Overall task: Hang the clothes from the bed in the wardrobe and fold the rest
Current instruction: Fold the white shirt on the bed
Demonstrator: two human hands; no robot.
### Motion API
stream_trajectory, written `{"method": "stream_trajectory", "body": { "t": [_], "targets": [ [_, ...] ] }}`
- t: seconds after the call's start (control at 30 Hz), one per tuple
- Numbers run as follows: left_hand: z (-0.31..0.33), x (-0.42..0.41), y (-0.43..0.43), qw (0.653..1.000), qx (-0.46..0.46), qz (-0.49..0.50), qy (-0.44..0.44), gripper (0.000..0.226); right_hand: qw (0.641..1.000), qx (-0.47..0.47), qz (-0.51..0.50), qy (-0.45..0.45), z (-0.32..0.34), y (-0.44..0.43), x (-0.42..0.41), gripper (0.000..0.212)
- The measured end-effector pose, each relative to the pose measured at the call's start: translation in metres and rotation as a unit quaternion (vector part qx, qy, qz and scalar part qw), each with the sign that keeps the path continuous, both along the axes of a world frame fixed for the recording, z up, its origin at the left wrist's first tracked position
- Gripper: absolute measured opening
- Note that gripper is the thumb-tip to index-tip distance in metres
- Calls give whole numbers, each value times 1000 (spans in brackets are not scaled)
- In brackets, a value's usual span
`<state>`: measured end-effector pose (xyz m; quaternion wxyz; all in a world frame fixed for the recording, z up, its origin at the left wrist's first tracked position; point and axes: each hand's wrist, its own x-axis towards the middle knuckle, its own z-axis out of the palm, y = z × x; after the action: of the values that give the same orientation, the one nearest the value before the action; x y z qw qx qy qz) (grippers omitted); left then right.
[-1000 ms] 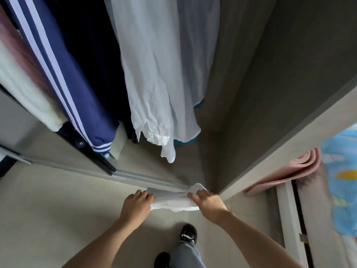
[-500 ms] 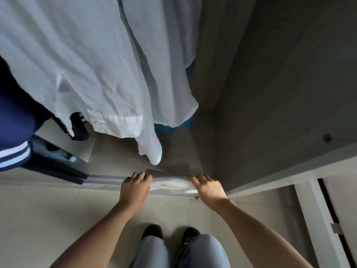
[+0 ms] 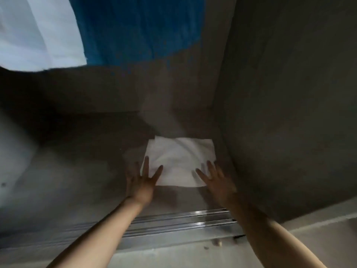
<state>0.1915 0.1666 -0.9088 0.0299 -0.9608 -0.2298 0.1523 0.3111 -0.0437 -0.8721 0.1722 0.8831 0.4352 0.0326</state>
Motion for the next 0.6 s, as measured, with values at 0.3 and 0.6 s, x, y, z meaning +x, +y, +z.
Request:
{"method": "stream_trajectory", "body": {
  "t": [0.3,0.6],
  "targets": [
    [-57,7,-3,992,-21,-65,-108,77,996,-5,3,89,-68,2,12,54],
    [-77,105,27,986,-123,-14,-112,64,978,39,-122,167,-92,38,92,60]
  ]
}}
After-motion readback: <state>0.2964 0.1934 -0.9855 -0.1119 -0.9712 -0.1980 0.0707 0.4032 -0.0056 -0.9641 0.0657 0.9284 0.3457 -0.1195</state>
